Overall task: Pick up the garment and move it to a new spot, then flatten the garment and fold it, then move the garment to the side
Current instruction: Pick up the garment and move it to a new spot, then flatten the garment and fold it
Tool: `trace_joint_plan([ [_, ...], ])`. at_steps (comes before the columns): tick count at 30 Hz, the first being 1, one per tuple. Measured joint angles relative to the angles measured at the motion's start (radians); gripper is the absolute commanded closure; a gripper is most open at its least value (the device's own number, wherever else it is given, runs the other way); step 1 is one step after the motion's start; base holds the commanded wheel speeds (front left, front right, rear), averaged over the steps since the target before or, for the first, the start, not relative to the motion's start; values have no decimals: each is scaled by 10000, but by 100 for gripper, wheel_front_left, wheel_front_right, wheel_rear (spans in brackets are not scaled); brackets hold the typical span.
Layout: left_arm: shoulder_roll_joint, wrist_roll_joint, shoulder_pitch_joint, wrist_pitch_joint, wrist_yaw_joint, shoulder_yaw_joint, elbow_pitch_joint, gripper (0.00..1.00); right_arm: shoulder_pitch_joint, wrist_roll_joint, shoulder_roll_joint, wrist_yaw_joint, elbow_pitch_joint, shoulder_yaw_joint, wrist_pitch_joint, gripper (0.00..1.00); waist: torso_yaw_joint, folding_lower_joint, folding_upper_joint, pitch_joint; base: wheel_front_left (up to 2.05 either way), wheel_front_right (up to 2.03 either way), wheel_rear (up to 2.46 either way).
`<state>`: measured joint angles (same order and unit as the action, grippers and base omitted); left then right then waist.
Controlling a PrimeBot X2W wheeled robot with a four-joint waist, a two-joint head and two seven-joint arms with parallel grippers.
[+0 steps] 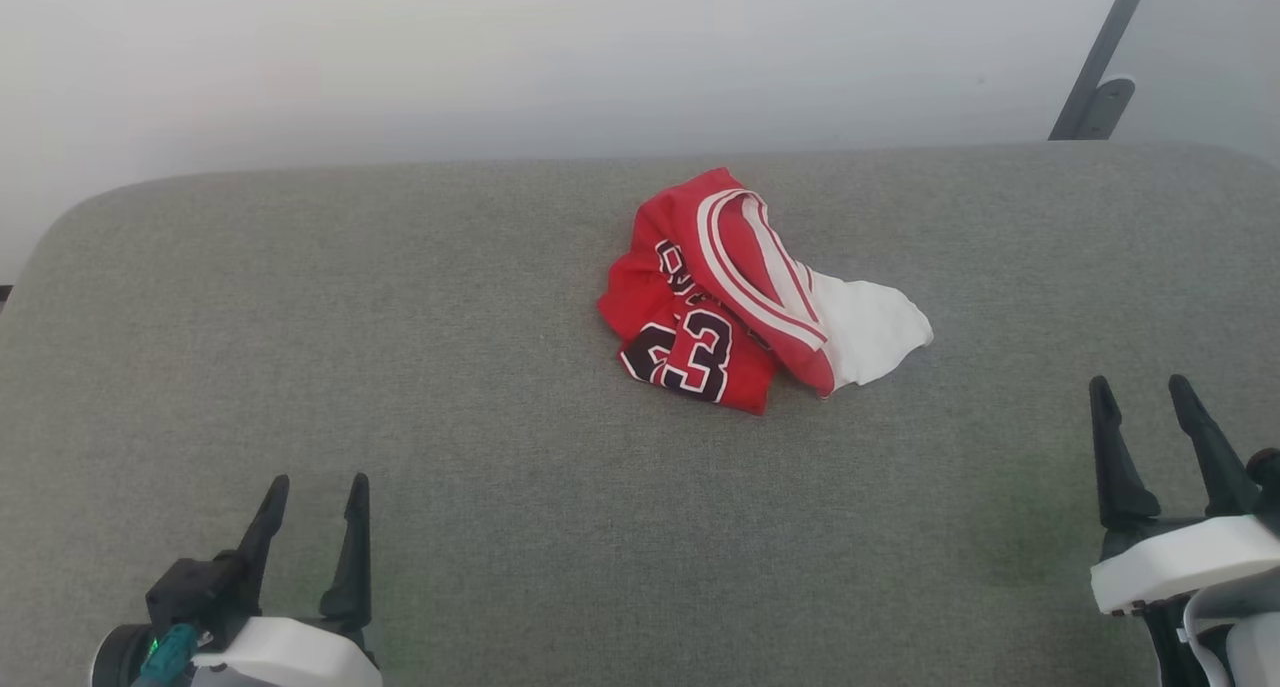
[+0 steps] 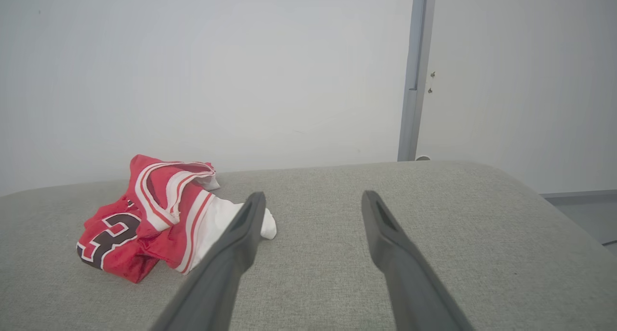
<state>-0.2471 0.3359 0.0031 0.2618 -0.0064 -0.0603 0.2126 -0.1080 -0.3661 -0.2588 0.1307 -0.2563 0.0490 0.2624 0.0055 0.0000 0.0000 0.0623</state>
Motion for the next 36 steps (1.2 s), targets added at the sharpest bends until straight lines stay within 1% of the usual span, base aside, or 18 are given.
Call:
trace_joint_plan([
  [6, 384, -433, 129, 0, -336, 422, 63, 0, -14, -13, -6, 0, -42, -38, 0, 0, 10, 0, 0, 11, 0, 0, 0],
  [15, 782, -905, 128, 0, -646, 802, 71, 0, -106, -29, -81, 0, -84, -134, 0, 0, 99, 0, 0, 84, 0, 0, 0],
  [18, 988, -1030, 104, 0, -702, 838, 31, 0, -286, -109, -293, 0, -230, -389, -4, 0, 157, 0, 0, 210, 0, 0, 0],
  [20, 1116, -1112, 0, 0, -746, 836, -13, 0, -635, -244, -520, 0, -439, -683, -328, 0, 209, 0, 0, 347, 0, 0, 0],
  [23, 1363, -1197, -207, -2, -786, 779, -56, 0, -1601, -527, -1095, 0, -708, -1342, -1507, 0, 297, 0, 0, 627, 0, 0, 0],
  [27, 1664, -1298, -611, -2, -861, 560, 58, 0, -3159, -1183, -2036, 2, -1172, -2545, -3743, 0, 475, 0, 0, 1109, 0, 0, 0],
  [30, 1825, -1346, -903, 0, -882, 387, 176, 0, -4165, -1733, -2778, 6, -1430, -3739, -5488, 0, 669, 0, 0, 1482, 0, 0, 0],
  [33, 1906, -1346, -1105, -2, -915, 282, 253, 0, -5017, -2596, -3189, 2, -1641, -4614, -7043, 0, 863, 0, 0, 1873, 0, 0, 0],
  [36, 1927, -1312, -1317, 0, -920, 188, 284, 0, -5637, -3287, -3582, 2, -1753, -5269, -8188, 0, 1054, 0, 0, 2259, 0, 0, 0],
])
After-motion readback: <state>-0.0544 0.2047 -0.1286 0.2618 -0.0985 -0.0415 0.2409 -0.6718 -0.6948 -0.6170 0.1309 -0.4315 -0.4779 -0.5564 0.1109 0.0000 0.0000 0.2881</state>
